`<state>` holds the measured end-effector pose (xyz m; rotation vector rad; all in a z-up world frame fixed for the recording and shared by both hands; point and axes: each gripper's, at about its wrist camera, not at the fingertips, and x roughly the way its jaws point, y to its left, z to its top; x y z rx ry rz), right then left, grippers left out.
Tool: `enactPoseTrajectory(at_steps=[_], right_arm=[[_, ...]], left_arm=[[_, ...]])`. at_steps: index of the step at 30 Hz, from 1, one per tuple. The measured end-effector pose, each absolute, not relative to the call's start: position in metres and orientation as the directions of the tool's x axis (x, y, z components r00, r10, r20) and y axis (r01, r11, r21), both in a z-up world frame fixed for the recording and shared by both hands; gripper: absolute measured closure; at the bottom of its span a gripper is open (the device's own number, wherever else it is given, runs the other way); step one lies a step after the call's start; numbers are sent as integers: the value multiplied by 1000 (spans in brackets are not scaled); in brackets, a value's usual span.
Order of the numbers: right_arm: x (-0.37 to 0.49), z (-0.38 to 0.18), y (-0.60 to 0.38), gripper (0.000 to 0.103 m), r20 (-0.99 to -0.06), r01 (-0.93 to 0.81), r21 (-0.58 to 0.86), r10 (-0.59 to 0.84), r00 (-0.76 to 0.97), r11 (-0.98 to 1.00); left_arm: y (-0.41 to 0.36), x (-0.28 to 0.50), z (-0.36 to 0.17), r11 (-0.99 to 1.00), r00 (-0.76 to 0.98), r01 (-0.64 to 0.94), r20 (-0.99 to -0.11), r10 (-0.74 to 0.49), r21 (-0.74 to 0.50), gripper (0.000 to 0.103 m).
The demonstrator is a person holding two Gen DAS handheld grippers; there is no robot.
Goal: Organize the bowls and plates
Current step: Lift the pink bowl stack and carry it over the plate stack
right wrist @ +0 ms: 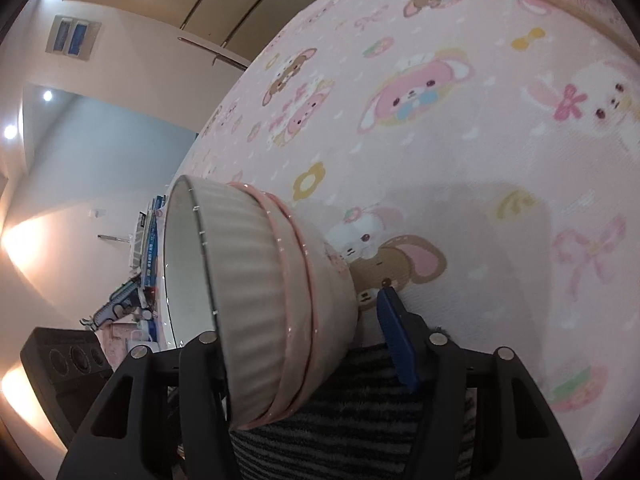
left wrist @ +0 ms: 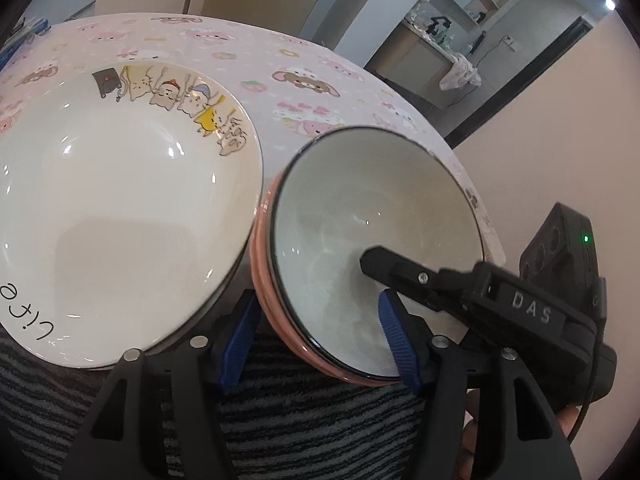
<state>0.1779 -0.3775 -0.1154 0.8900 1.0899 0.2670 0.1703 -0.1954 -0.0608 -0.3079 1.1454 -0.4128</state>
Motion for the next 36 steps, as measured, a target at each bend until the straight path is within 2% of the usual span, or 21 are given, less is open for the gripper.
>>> enactPoseTrajectory(at_steps=[3,10,12,13,14,16,24,36], right_arm=[[182,-121,-378,56,-619,216,773,632,466,597],[188,-128,-384,60,-587,219,804,679,441,553],[188,-128,-385,60,-585,214,804,676,448,554],[187,-128,-385,60,-585,213,804,675,450,555],[186,-128,-384,60,-585,210,804,674,452,556],[184,-124,-381,60,-597,187,790,662,454,584],[175,-107,-376,59,-589,140,784,651,479,605],[174,-41,-363,59,-586,92,759,615,527,645]], left_arm=[[-200,170,-61,892,351,158,-820,-451,-423,30],[-211,171,-63,921,373,136,-843,-388,-364,25],[-211,171,-63,918,364,141,-843,-397,-372,28],[-211,171,-63,920,365,141,-845,-391,-365,33],[-210,170,-62,927,370,132,-850,-374,-351,44],[-206,170,-64,936,383,124,-855,-351,-329,50],[-202,163,-49,932,430,155,-827,-361,-327,50],[-180,155,8,914,500,144,-769,-397,-379,50]])
